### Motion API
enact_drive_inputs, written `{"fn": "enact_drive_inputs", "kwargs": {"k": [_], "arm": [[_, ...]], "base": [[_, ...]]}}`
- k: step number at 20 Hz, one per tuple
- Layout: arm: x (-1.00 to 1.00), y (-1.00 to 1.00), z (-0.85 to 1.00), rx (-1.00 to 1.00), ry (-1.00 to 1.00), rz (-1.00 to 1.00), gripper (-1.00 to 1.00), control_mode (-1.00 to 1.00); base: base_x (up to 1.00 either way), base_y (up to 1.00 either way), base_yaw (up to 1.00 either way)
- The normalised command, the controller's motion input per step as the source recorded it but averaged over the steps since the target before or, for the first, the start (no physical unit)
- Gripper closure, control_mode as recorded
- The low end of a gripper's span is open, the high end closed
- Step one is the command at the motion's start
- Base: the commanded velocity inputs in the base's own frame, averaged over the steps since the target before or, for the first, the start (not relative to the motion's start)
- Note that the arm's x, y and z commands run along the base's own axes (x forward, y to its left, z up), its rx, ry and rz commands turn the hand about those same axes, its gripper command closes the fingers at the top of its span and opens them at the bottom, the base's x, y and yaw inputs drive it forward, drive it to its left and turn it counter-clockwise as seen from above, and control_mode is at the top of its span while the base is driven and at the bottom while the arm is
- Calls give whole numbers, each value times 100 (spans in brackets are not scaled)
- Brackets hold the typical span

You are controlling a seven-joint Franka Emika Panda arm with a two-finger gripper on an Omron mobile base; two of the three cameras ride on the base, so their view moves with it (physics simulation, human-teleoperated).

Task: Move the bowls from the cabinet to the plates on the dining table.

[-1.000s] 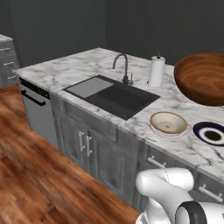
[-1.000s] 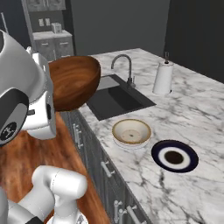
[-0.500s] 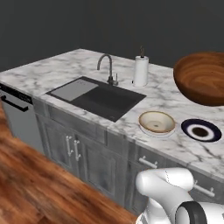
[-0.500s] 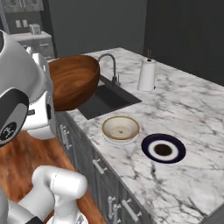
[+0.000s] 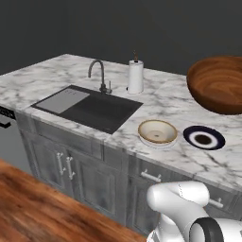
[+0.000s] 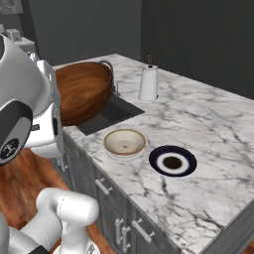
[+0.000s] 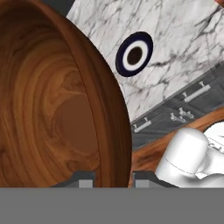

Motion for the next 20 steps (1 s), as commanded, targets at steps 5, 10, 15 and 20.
{"fn": "enact_drive_inputs", "kwargs": {"k": [5, 10, 15, 20], "arm": [[0, 0, 0, 0, 0, 0, 100, 100], [0, 0, 0, 0, 0, 0, 100, 100], [0, 0, 0, 0, 0, 0, 100, 100], [0, 0, 0, 0, 0, 0, 100, 100]], "base": [[0, 4, -25], [0, 4, -25], [0, 4, -25], [0, 4, -25]]}}
